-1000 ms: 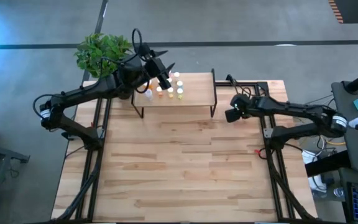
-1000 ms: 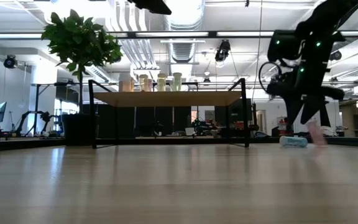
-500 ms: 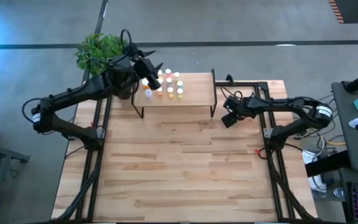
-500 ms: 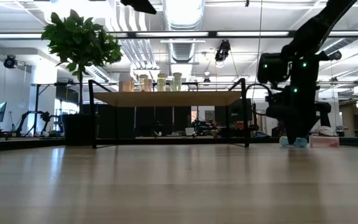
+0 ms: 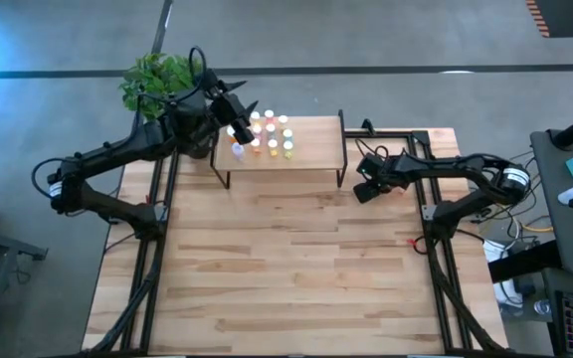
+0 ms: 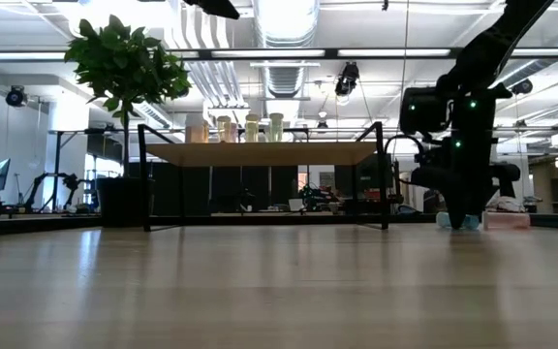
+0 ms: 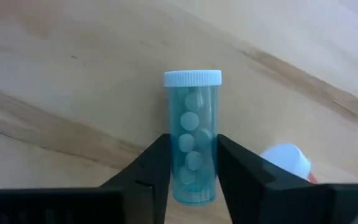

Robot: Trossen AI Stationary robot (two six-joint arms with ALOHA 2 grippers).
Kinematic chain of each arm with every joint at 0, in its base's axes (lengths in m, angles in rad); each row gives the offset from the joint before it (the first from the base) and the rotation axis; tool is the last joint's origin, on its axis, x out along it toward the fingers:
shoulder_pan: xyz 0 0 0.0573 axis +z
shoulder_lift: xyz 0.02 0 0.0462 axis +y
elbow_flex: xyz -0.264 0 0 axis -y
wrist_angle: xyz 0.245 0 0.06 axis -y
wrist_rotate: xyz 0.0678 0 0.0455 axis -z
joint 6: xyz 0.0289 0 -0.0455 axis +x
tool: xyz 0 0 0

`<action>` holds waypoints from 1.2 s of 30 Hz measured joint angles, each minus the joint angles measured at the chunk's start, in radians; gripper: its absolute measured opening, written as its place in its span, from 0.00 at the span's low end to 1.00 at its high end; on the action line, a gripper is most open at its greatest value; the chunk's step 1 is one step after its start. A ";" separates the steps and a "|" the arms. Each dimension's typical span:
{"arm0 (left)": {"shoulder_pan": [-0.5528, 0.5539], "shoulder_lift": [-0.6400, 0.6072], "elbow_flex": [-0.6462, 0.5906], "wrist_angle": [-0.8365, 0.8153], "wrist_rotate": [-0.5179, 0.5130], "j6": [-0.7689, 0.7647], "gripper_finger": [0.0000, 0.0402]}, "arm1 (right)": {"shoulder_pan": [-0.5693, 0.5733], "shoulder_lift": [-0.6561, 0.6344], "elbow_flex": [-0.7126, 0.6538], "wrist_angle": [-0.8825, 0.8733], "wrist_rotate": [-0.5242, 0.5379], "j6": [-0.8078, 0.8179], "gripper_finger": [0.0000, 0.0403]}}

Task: Pick and place medicine bottles onto shelf by color
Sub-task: Put the blue pill bottle on the shelf

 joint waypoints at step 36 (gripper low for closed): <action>-0.029 0.385 0.033 0.394 0.873 -0.681 0.57 | 0.339 -0.510 0.216 0.153 -0.043 -0.543 0.23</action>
